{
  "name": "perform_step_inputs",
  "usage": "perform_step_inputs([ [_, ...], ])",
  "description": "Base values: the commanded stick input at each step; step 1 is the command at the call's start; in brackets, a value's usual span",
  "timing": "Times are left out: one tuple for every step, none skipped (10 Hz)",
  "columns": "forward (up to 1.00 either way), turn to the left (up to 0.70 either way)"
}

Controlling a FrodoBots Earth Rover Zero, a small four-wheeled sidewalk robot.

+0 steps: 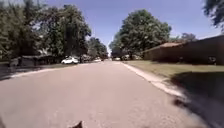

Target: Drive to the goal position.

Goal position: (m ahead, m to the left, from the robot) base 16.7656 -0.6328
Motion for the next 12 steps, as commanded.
perform_step_inputs([
  [0.70, 0.00],
  [0.70, 0.00],
  [0.70, 0.00],
  [0.70, 0.00],
  [0.70, 0.00],
  [0.70, 0.00],
  [0.70, 0.00],
  [0.70, 0.00],
  [0.70, 0.00],
  [0.70, 0.00],
  [0.70, 0.00],
  [0.70, 0.00],
])
